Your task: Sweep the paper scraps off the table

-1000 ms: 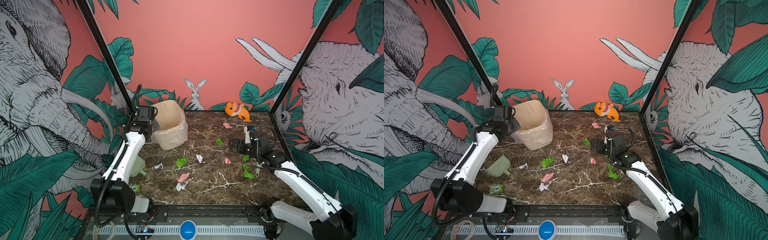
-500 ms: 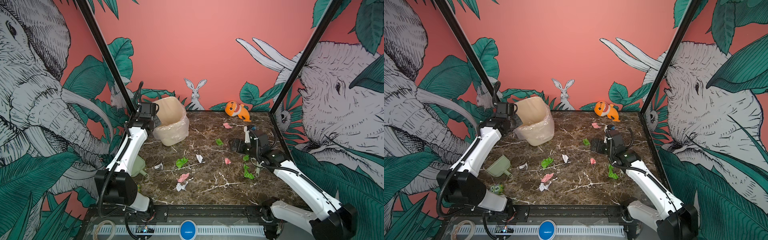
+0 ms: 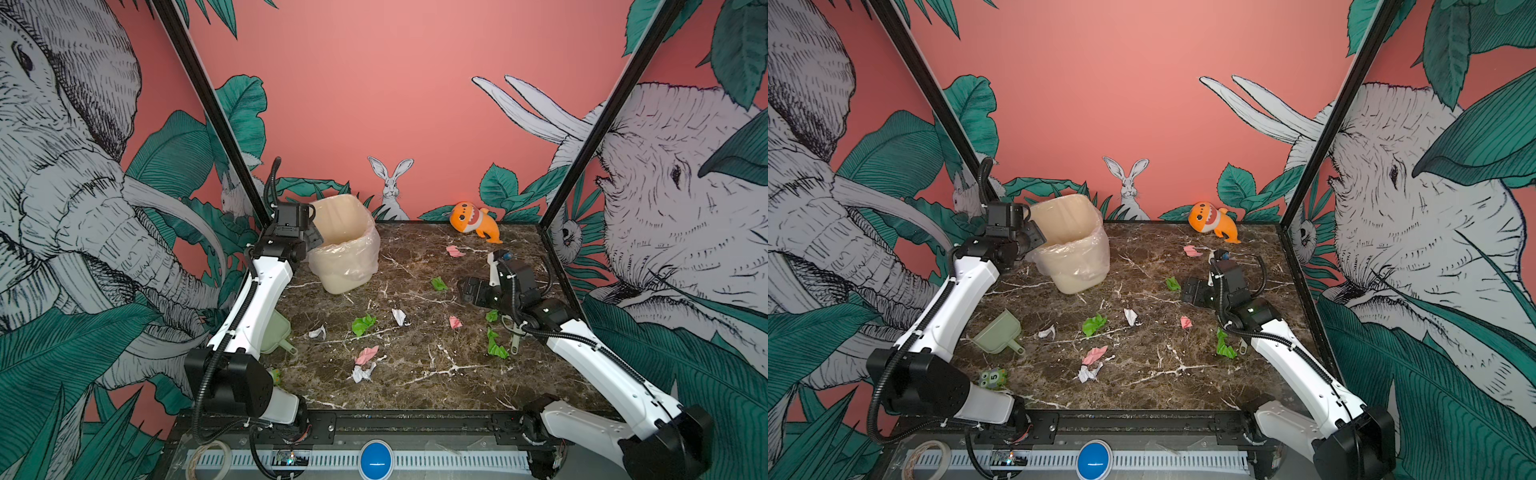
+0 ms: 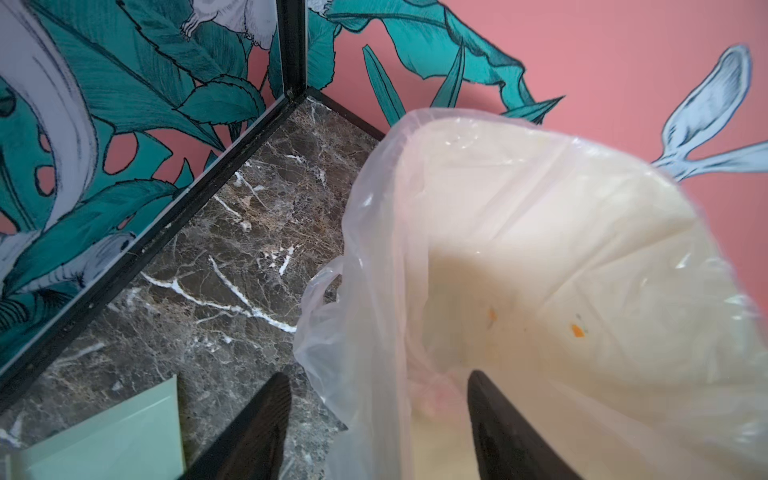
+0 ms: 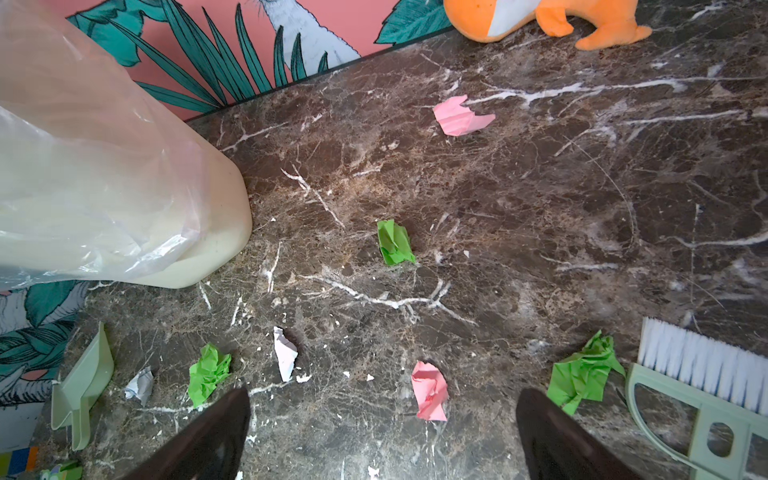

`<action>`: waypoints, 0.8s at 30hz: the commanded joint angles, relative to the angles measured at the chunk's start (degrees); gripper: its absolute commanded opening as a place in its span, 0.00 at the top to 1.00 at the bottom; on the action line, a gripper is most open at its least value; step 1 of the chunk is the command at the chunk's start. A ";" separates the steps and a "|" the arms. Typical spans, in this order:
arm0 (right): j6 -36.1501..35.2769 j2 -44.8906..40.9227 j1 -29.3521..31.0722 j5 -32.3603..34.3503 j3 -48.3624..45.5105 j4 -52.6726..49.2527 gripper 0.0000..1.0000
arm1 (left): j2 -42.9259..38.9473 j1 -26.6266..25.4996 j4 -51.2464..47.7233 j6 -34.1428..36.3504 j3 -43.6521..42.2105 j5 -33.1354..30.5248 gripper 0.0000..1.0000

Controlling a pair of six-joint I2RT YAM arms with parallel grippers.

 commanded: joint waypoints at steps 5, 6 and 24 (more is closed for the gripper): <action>-4.00 0.06 0.35 3.44 4.07 -5.61 0.01 | -9.81 -2.08 0.19 10.75 0.66 -4.08 0.08; -4.87 0.13 0.35 3.87 4.56 -6.75 0.01 | -11.11 -2.86 0.56 12.66 -0.04 -4.17 0.06; -7.81 -3.73 -12.84 0.87 3.59 -23.98 0.01 | -27.13 -22.56 -3.89 19.60 -17.37 -0.85 0.03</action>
